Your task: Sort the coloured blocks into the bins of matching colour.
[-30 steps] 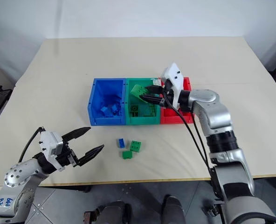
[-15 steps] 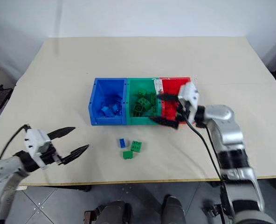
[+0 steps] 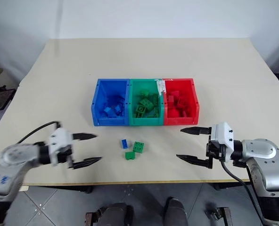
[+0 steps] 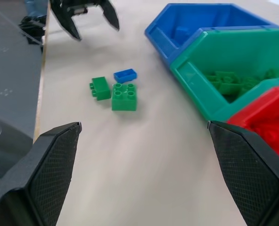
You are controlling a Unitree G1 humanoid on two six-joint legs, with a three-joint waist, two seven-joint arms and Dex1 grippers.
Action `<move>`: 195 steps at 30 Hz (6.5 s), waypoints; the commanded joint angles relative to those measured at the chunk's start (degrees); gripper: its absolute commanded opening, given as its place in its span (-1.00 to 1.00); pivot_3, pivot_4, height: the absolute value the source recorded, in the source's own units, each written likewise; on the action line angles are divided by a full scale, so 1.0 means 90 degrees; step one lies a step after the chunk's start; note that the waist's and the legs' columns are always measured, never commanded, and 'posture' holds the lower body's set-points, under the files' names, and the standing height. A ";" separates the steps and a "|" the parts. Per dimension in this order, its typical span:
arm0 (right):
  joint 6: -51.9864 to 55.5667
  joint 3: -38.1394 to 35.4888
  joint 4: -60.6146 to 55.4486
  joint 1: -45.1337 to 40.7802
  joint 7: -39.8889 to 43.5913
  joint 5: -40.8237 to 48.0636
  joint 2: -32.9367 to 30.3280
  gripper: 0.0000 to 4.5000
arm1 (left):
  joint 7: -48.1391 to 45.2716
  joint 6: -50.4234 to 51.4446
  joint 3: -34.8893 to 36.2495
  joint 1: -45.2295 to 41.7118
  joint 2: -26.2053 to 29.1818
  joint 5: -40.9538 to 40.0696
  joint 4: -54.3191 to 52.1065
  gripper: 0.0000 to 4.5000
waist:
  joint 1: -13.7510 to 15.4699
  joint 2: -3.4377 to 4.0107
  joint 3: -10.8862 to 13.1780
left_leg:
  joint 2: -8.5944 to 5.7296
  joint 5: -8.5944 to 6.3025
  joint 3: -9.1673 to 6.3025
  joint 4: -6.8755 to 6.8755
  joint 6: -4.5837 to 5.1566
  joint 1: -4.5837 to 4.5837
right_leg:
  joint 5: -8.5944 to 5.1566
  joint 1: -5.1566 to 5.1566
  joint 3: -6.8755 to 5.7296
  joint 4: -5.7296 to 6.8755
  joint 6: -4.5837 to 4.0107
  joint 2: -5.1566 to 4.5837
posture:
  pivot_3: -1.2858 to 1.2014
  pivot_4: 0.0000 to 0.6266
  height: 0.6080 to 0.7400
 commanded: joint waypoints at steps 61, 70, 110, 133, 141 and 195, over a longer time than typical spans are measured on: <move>0.1117 -0.0766 -0.1888 0.0621 -0.2545 0.1061 0.0352 1.00 | -0.0261 -0.0781 0.0455 -0.2515 -0.1182 0.0236 0.2291 0.99 | -0.0101 -0.0005 -0.0003 | -0.0001 -0.0019 0.0006 0.0057 0.0030 -0.0023 | 0.0004 -0.0007 0.0009 0.0008 0.0007 0.0001 | 0.03 -0.52 1.00; 0.0546 0.0520 -0.1098 -0.0260 -0.1182 0.0316 0.0089 1.00 | -0.0554 -0.0508 0.2762 0.0191 0.0239 -0.0519 0.1975 0.99 | -0.0072 -0.0010 -0.0002 | 0.0009 -0.0032 0.0003 0.0062 0.0024 -0.0022 | 0.0004 -0.0005 0.0004 0.0008 0.0008 0.0004 | 0.03 -0.52 1.00; -0.0585 -0.0930 -0.1604 0.2337 -0.1177 -0.0281 -0.0173 1.00 | -0.0133 0.1346 -0.2591 -0.1995 -0.0550 0.2437 0.0012 -0.40 | -0.0004 -0.0015 -0.0008 | 0.0008 -0.0047 0.0033 0.0074 0.0037 -0.0010 | 0.0005 0.0005 0.0021 -0.0003 0.0010 0.0004 | 0.03 -0.52 1.00; -0.0065 -0.1362 -0.2198 0.2020 -0.3353 0.0287 0.1016 1.00 | 0.1493 -0.0689 -0.1137 -0.4684 -0.3273 0.1893 0.4066 -0.14 | 0.0120 -0.0015 -0.0009 | 0.0001 -0.0047 0.0039 0.0076 0.0039 -0.0016 | 0.0007 0.0000 0.0016 -0.0004 0.0014 0.0003 | 0.03 -0.52 1.00; -0.0062 -0.1032 -0.2015 0.1622 -0.3271 0.0227 0.0925 1.00 | 0.0548 -0.1508 -0.0715 -0.3974 -0.2555 0.1420 0.3448 0.98 | 0.0012 -0.0013 -0.0009 | 0.0005 -0.0047 0.0041 0.0071 0.0039 -0.0011 | 0.0007 -0.0003 0.0017 0.0000 0.0013 0.0004 | 0.03 -0.52 1.00; 0.0232 -0.0679 -0.2078 0.1799 -0.2186 -0.0231 0.0042 1.00 | -0.1159 -0.3169 -0.1642 -0.2521 -0.1686 0.1976 0.4386 0.03 | 0.0021 -0.0016 -0.0013 | 0.0022 -0.0068 0.0074 0.0085 0.0046 0.0009 | 0.0008 0.0006 0.0010 0.0004 0.0014 0.0004 | 0.03 -0.52 1.00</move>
